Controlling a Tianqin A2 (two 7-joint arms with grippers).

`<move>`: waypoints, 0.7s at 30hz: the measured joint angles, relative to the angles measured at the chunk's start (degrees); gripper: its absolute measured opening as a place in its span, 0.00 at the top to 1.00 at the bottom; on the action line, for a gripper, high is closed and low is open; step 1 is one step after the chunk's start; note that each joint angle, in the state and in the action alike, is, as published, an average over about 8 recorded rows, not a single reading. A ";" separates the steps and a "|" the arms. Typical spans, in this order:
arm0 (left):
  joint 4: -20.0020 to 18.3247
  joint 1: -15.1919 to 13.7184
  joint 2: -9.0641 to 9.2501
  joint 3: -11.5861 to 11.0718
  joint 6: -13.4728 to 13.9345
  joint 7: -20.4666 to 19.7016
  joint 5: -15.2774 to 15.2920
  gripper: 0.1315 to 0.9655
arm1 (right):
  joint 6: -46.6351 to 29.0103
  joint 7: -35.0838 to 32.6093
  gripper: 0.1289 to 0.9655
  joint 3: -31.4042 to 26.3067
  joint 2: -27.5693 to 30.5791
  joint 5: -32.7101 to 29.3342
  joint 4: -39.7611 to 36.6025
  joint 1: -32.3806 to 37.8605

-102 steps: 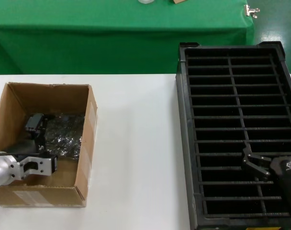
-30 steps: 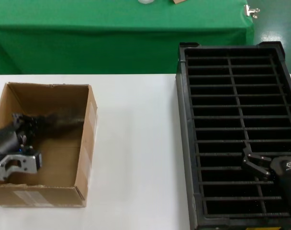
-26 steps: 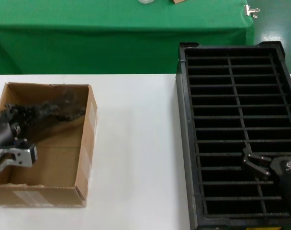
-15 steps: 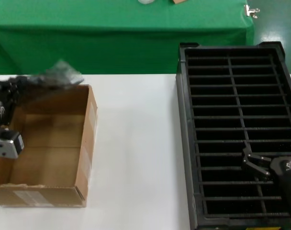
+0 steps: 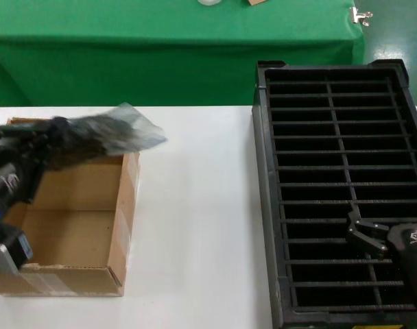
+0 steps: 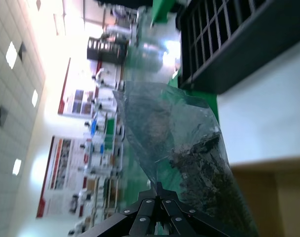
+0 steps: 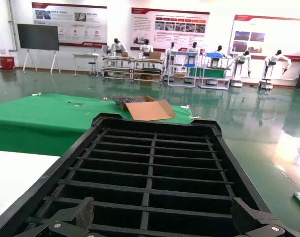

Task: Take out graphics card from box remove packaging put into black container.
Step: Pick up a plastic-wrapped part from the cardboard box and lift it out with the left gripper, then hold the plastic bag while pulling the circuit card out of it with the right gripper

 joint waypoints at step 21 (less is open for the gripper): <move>-1.53 1.96 1.90 -1.31 4.38 6.57 -6.49 0.99 | -0.02 0.00 0.00 0.00 0.00 0.00 0.01 0.00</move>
